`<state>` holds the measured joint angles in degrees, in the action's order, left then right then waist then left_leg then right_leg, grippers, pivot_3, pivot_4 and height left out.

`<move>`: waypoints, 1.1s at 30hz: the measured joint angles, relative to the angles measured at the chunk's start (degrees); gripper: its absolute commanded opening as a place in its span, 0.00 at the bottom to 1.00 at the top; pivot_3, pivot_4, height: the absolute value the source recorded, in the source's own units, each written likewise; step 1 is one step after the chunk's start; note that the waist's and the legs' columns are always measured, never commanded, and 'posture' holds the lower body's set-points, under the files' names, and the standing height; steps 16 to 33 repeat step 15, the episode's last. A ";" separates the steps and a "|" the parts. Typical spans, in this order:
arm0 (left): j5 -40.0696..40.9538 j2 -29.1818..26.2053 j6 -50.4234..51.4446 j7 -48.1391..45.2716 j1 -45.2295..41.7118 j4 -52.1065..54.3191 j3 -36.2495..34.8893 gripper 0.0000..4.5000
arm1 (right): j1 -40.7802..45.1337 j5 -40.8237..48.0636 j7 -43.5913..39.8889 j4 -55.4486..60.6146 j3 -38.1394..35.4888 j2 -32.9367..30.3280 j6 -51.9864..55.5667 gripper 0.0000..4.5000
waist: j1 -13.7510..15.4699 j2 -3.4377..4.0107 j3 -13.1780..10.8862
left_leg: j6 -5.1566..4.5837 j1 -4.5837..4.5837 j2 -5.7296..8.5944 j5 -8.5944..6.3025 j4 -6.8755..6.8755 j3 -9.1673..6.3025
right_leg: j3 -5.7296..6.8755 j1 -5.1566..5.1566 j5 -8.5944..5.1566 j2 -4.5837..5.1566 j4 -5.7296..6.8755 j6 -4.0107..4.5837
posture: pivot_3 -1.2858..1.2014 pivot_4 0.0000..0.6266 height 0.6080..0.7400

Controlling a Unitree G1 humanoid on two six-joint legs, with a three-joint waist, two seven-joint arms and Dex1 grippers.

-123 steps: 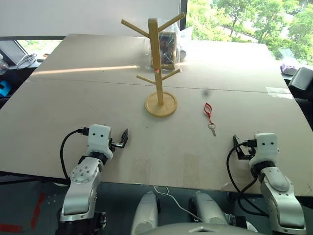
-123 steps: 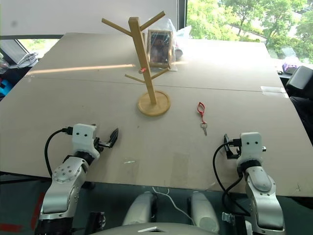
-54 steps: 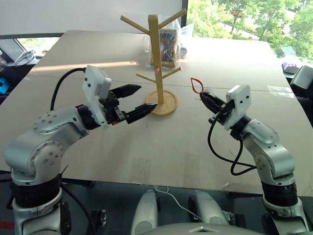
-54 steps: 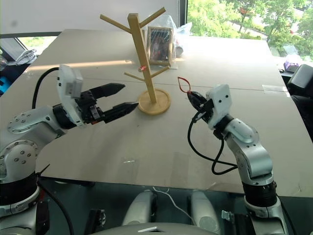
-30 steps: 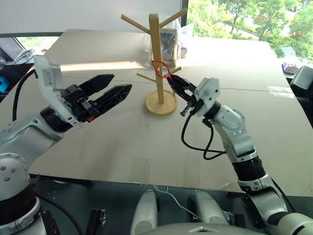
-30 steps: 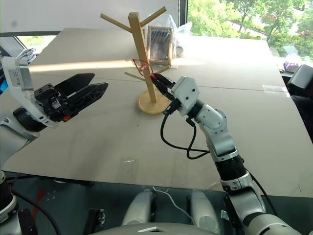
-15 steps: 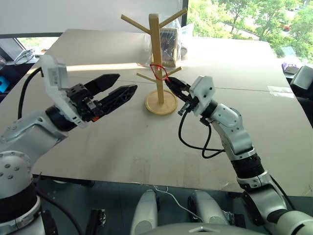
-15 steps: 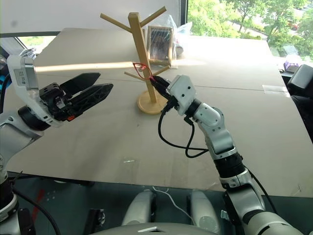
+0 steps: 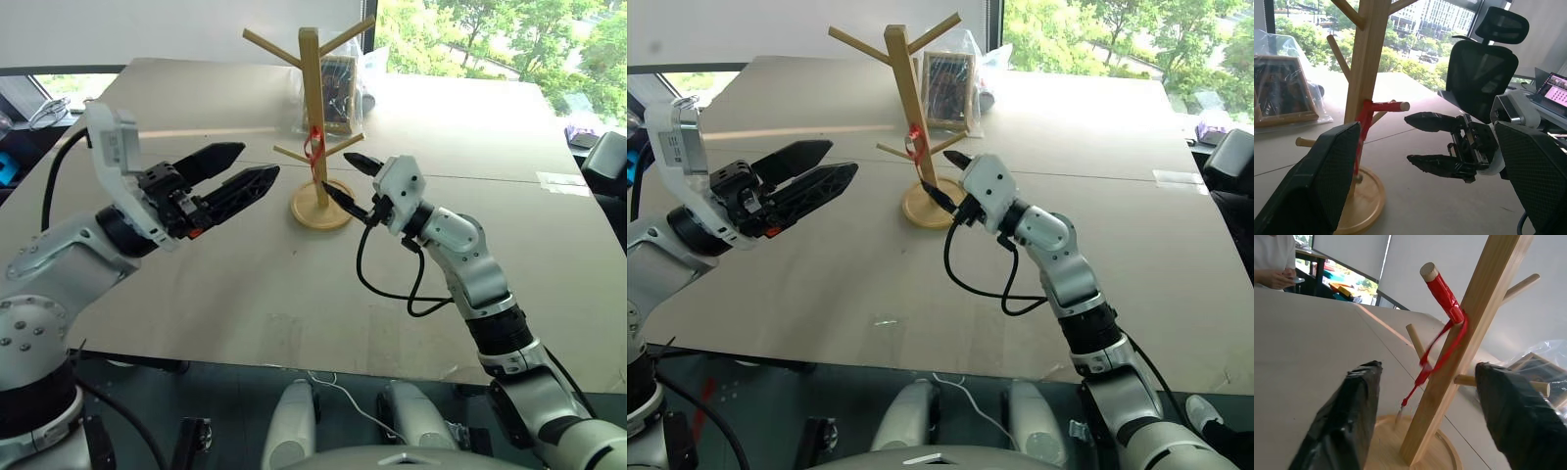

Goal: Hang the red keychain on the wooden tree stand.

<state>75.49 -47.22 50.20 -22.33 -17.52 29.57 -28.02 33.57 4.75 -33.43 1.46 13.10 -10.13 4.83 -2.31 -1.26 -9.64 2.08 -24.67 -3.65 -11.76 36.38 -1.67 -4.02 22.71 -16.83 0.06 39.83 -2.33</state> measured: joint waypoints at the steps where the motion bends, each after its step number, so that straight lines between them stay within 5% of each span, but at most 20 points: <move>1: -0.24 -0.38 0.02 0.00 -0.14 -0.33 0.61 1.00 | -0.13 0.07 -0.34 0.49 0.00 -0.58 0.60 0.99 | 0.02 0.00 0.00 | 0.00 0.00 0.00 0.00 0.00 0.00 | 0.00 0.00 0.00 0.00 0.00 0.00 | 0.52 0.24 1.00; 7: -4.60 -6.40 1.00 -2.69 -0.47 -3.45 2.87 1.00 | -2.81 5.64 -7.60 8.26 -1.19 -9.78 10.40 0.99 | 0.18 -0.01 -0.22 | 0.00 -0.02 0.01 0.00 0.00 0.02 | 0.00 0.00 0.00 0.01 -0.02 0.00 | 0.52 0.24 1.00; 15: -14.83 -13.28 -1.48 -17.95 -2.24 -11.74 5.85 1.00 | 5.81 26.35 -12.70 17.86 -14.26 -21.61 36.09 0.99 | -0.02 0.14 -0.43 | -0.01 -0.01 0.00 0.00 -0.08 0.02 | 0.01 0.07 -0.02 -0.03 -0.01 0.02 | 0.52 0.24 1.00; 33: -14.83 -13.28 -1.48 -17.95 -2.24 -11.74 5.85 1.00 | 5.81 26.35 -12.70 17.86 -14.26 -21.61 36.09 0.99 | -0.02 0.14 -0.43 | -0.01 -0.01 0.00 0.00 -0.08 0.02 | 0.01 0.07 -0.02 -0.03 -0.01 0.02 | 0.52 0.24 1.00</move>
